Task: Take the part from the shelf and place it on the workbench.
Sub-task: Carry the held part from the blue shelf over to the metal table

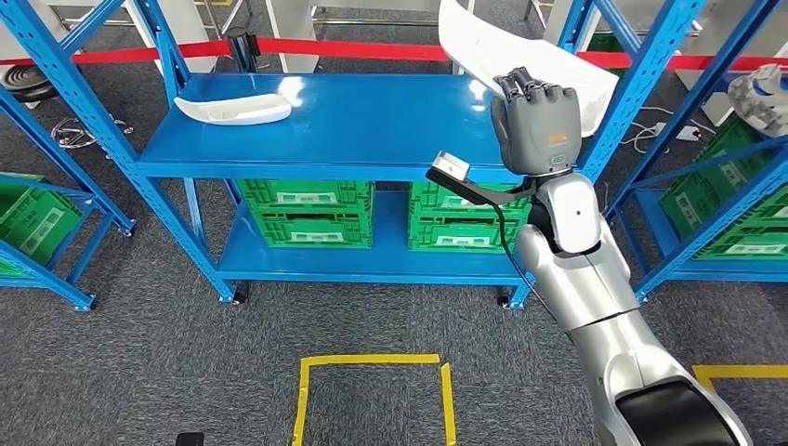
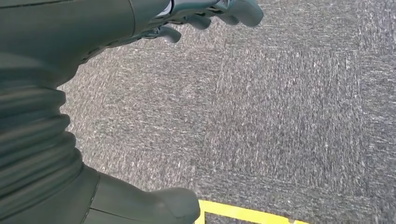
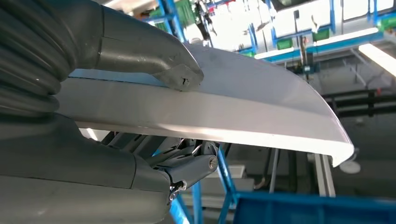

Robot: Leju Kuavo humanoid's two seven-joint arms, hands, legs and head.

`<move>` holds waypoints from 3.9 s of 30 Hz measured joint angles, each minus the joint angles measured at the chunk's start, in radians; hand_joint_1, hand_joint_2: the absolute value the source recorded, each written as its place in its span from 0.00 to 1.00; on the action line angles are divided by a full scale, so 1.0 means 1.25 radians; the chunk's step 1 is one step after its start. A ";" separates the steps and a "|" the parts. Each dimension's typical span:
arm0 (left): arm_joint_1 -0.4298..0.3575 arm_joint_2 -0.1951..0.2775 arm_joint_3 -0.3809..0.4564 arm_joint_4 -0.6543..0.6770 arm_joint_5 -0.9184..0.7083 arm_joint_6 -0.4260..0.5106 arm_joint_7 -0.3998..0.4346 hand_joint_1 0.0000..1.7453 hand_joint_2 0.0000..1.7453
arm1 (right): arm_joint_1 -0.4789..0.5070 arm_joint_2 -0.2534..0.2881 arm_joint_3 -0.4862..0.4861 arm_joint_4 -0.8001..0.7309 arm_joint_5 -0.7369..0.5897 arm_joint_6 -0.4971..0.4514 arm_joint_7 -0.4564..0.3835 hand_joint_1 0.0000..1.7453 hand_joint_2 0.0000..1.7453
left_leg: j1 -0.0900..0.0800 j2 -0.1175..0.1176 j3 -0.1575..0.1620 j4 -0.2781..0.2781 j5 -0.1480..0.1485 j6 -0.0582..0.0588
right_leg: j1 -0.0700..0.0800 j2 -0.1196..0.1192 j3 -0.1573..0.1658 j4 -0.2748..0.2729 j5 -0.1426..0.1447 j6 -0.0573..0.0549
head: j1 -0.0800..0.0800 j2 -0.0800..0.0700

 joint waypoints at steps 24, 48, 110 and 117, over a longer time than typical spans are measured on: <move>-0.003 0.019 0.000 -0.003 -0.017 -0.007 0.006 0.00 1.00 | -0.028 0.001 -0.037 -0.002 0.007 -0.012 -0.017 1.00 1.00 | 0.006 0.001 0.041 -0.017 -0.034 0.018 | -0.016 -0.002 -0.174 0.232 -0.036 0.033 | -0.002 0.000; -0.007 0.026 0.000 -0.008 -0.011 -0.062 -0.051 0.00 1.00 | -0.012 -0.017 -0.058 -0.015 0.007 -0.028 -0.002 1.00 1.00 | 0.009 0.000 0.011 -0.067 0.046 0.009 | -0.003 0.000 -0.016 -0.007 0.013 0.011 | 0.003 0.000; -0.009 0.005 -0.020 -0.008 -0.073 -0.087 -0.041 0.00 1.00 | 0.076 -0.181 -0.092 -0.188 -0.058 0.002 -0.038 1.00 1.00 | 0.009 0.007 0.013 -0.003 -0.021 0.010 | -0.024 -0.056 -0.036 0.053 -0.023 0.038 | -0.007 0.000; -0.008 0.004 -0.020 -0.007 -0.064 -0.089 -0.044 0.00 1.00 | 0.067 -0.191 -0.091 -0.190 -0.062 0.017 -0.044 1.00 1.00 | 0.003 -0.073 0.013 0.002 -0.021 0.017 | -0.016 0.019 -0.096 0.126 -0.007 0.020 | -0.003 0.000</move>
